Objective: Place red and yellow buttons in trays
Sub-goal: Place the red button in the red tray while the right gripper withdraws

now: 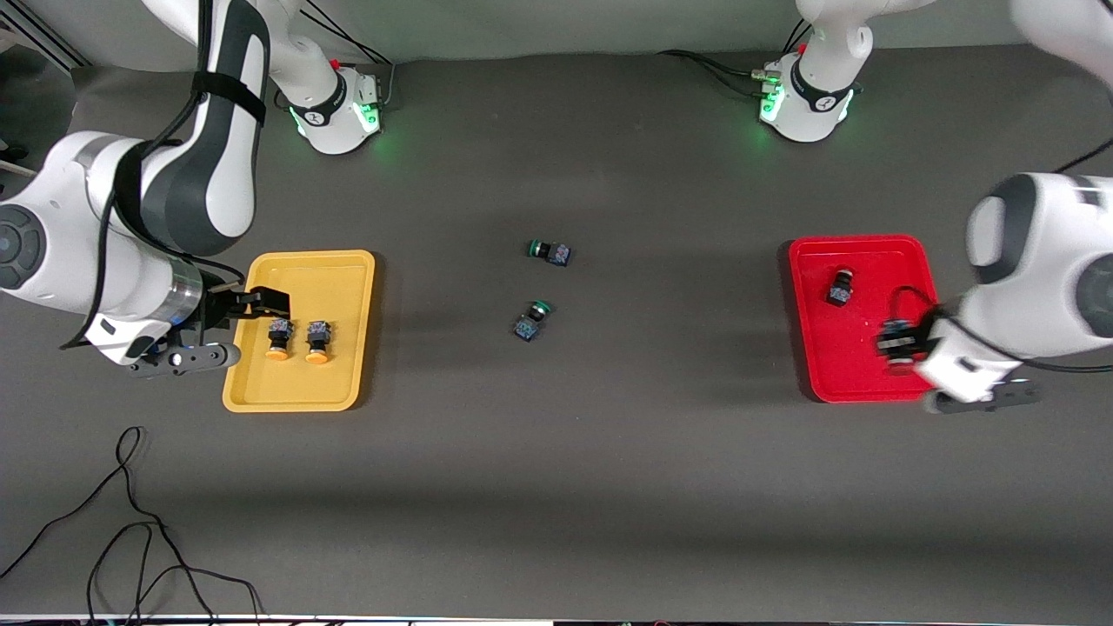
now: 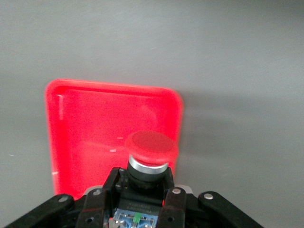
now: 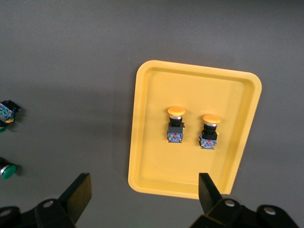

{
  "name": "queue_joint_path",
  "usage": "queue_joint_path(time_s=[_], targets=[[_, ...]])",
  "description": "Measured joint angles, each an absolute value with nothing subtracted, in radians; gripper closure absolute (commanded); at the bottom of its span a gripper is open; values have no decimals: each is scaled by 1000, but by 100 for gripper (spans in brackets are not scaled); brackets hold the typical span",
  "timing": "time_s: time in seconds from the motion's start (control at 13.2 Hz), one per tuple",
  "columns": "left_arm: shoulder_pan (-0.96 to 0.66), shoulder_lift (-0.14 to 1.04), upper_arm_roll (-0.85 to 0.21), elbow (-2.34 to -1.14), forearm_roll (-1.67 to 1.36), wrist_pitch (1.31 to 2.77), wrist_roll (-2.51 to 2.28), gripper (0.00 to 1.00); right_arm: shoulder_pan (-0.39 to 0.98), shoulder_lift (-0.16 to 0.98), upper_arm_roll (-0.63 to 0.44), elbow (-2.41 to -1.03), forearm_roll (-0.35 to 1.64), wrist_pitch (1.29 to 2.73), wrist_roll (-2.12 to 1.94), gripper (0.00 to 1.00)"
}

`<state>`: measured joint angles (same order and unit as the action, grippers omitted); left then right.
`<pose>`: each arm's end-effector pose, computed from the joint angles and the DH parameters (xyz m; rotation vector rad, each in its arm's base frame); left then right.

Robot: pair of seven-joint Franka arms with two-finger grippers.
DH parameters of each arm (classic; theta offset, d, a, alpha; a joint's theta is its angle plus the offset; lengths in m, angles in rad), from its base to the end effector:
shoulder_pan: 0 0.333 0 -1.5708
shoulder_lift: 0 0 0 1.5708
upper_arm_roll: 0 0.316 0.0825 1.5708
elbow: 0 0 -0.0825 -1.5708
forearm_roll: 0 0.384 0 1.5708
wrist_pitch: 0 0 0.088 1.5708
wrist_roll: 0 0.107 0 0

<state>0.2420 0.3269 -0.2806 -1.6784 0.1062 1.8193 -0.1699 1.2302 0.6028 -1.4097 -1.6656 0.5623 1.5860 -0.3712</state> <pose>0.6289 -0.0003 0.4044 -3.0980 -0.1591 0.2646 0.5961 0.0739 0.4689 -3.1180 -0.1772 0.2493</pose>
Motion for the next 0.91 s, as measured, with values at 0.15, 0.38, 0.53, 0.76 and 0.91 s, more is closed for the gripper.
queue_joint_path(time_s=[0.15,0.38,0.53,0.76,0.91], targets=[[349,326,-279,-1748,106,1884,-37,100,1226,583,-1411,-1636,514,1567,-362,0],[457,309,-279,-1957,106,2114,80,100,1159,466,-1302,-1621,370,1556,-278,0],[465,303,-280,-2117,106,2306,87,100,1015,338,-1099,-1616,239,1554,-193,0],[465,305,-286,-2279,106,2503,87,100,729,183,-761,-1617,129,1549,-120,0],[465,314,-285,-2318,106,2549,88,100,545,125,-572,-1626,94,1546,-112,0]])
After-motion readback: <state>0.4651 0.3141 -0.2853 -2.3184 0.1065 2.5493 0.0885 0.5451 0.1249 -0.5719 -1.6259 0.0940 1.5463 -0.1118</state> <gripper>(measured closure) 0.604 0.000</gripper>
